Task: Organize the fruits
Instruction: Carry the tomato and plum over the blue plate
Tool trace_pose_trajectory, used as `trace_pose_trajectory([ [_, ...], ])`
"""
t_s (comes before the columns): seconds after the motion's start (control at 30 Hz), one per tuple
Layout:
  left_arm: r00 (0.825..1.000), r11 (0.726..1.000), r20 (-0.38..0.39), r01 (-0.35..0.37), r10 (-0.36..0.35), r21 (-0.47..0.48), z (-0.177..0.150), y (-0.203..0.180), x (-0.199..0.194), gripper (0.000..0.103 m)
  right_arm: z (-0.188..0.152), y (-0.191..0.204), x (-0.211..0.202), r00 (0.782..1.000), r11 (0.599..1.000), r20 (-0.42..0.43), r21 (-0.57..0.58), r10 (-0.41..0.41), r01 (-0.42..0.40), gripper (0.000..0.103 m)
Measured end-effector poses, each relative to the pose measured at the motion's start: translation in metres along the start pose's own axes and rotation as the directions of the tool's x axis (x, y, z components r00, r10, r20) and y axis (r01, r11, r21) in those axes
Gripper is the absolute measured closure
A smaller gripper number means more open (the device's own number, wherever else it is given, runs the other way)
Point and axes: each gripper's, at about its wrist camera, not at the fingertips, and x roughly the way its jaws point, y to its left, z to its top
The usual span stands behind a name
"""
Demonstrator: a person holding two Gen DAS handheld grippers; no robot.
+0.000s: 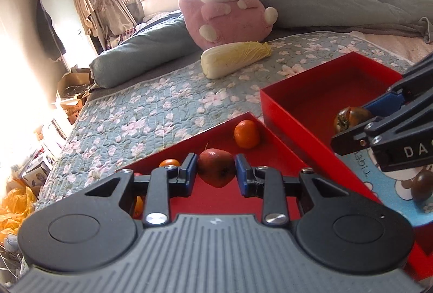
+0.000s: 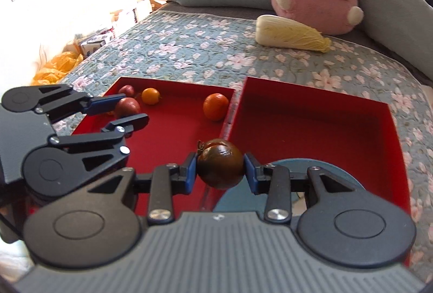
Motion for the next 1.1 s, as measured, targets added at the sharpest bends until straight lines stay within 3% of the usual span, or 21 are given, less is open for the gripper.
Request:
trace_pose_trajectory([
  [0.3,0.999,0.999,0.050,0.007,-0.010,0.045,0.028,-0.056,-0.045,0.067,-0.040,-0.035,-0.055,0.989,0.985,0.055,0.116,-0.137,0.130,0.063],
  [0.53,0.997,0.996,0.043,0.074,-0.071,-0.054,0.019,-0.115,-0.063,0.067,-0.075,-0.054,-0.091,0.979,0.971,0.095,0.171,-0.183,0.165,0.063],
  [0.83,0.992,0.982,0.036,0.128,-0.124,-0.140,0.014,-0.139,-0.049,0.067,-0.098,-0.068,-0.101,0.969,0.963,0.072,0.151,-0.237,0.224,0.062],
  [1.1,0.987,0.980,0.017,0.162,-0.161,-0.118,0.007,-0.154,-0.023,0.067,-0.104,-0.070,-0.092,0.965,0.961,0.043,0.106,-0.259,0.254,0.062],
])
